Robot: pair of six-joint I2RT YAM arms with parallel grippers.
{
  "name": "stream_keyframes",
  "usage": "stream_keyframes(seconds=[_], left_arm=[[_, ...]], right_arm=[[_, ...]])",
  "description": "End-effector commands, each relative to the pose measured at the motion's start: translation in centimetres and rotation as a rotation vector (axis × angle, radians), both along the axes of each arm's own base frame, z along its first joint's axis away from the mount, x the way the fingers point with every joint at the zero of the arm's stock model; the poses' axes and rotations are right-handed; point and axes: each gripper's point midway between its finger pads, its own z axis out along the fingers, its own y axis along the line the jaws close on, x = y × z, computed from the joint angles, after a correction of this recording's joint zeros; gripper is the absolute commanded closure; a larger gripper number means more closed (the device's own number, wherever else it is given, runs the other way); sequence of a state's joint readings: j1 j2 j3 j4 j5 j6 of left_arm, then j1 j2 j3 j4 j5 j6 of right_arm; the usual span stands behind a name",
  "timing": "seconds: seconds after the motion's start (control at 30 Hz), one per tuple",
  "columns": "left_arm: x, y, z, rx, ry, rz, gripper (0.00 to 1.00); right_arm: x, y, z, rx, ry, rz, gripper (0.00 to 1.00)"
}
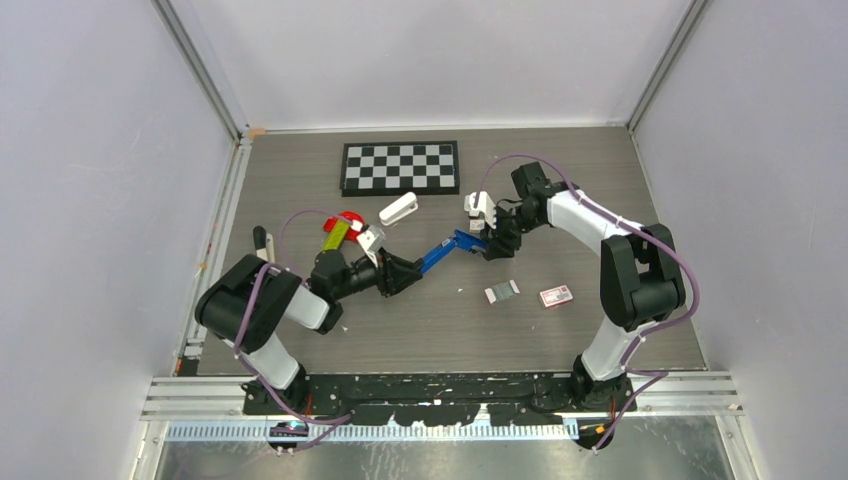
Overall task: Unload the staples from the stapler
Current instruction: Unload the staple at the center of the board.
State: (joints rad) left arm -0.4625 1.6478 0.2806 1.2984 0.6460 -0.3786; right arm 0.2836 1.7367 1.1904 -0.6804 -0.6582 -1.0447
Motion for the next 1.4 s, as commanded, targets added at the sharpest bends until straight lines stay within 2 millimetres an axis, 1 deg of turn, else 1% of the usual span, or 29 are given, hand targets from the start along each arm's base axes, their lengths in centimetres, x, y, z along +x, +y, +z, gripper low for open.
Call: stream_keyframes(seconds=[0.0,0.07,0.13,0.33,0.4,0.47,0.53,0.6,0.67,0.73,0.8,0.87,0.97,1.0,1.03,1.07,1.1,1.17,1.23,1.3,1.37], left_arm=[[1.7,1.6,-1.3,0.088,-0.024,0.097,1.00],[1.7,1.6,-1.9,0.130,-0.015,0.095,1.00],[1.5,1.4,-2.7,0.187,-0.010,0.088,1.00],[0.6,0.8,-4.6,0.349,0.004,0.051,1.00],[0.4,1.0,-5.0,0.394,0.006,0.050,1.00],[0.1,1.1,-5.3,0.445,0.008,0.043,1.00],[-0.2,1.2,-5.1,0.484,-0.013,0.037,1.00],[-0.1,1.3,-4.3,0.475,-0.039,0.050,1.00],[0.0,1.5,-3.9,0.475,-0.050,0.067,1.00],[0.0,1.7,-3.7,0.481,-0.068,0.073,1.00],[-0.2,1.7,-3.7,0.489,-0.078,0.068,1.00],[-0.4,1.5,-3.6,0.488,-0.093,0.058,1.00],[-0.6,1.1,-2.9,0.477,-0.142,0.052,1.00],[-0.5,1.1,-2.4,0.472,-0.169,0.058,1.00],[-0.4,1.2,-2.3,0.482,-0.186,0.064,1.00],[-0.4,1.2,-2.5,0.495,-0.196,0.065,1.00],[-0.3,1.4,-3.0,0.518,-0.191,0.068,1.00],[-0.1,1.5,-4.3,0.558,-0.156,0.063,1.00],[-0.3,1.2,-5.5,0.587,-0.129,0.044,1.00],[-0.4,0.8,-5.8,0.612,-0.095,0.022,1.00],[-0.6,0.7,-6.0,0.623,-0.074,0.015,1.00]], right_arm=[[3.6,-3.2,0.3,-0.132,-0.146,-0.071,0.99],[3.7,-3.3,-0.1,-0.155,-0.177,-0.059,0.99],[3.4,-3.4,-1.0,-0.182,-0.187,-0.041,0.99],[1.3,-3.1,-5.1,-0.290,-0.148,0.055,0.99],[1.1,-3.1,-5.2,-0.293,-0.146,0.058,0.99],[1.4,-2.9,-4.4,-0.283,-0.166,0.054,0.99],[1.9,-2.7,-2.6,-0.253,-0.193,0.040,0.99],[2.5,-2.4,-0.3,-0.213,-0.224,0.023,0.99],[2.7,-2.4,1.0,-0.198,-0.260,0.023,0.99],[2.7,-2.5,1.5,-0.204,-0.288,0.032,0.99],[2.9,-2.8,1.6,-0.219,-0.313,0.033,0.99],[3.0,-2.8,2.0,-0.217,-0.341,0.026,0.99],[3.2,-2.8,3.7,-0.193,-0.409,0.006,0.99],[3.3,-2.8,4.1,-0.189,-0.445,0.000,0.99],[3.3,-2.6,4.3,-0.180,-0.469,-0.004,0.99],[3.1,-2.4,3.9,-0.172,-0.470,0.000,0.99],[2.7,-2.1,2.8,-0.183,-0.457,0.020,0.99],[1.8,-1.8,-0.8,-0.255,-0.417,0.062,0.99],[0.6,-1.3,-3.9,-0.303,-0.370,0.100,0.99],[-0.5,-0.7,-5.6,-0.316,-0.333,0.122,0.99],[-1.1,-0.6,-6.1,-0.316,-0.318,0.130,0.99]])
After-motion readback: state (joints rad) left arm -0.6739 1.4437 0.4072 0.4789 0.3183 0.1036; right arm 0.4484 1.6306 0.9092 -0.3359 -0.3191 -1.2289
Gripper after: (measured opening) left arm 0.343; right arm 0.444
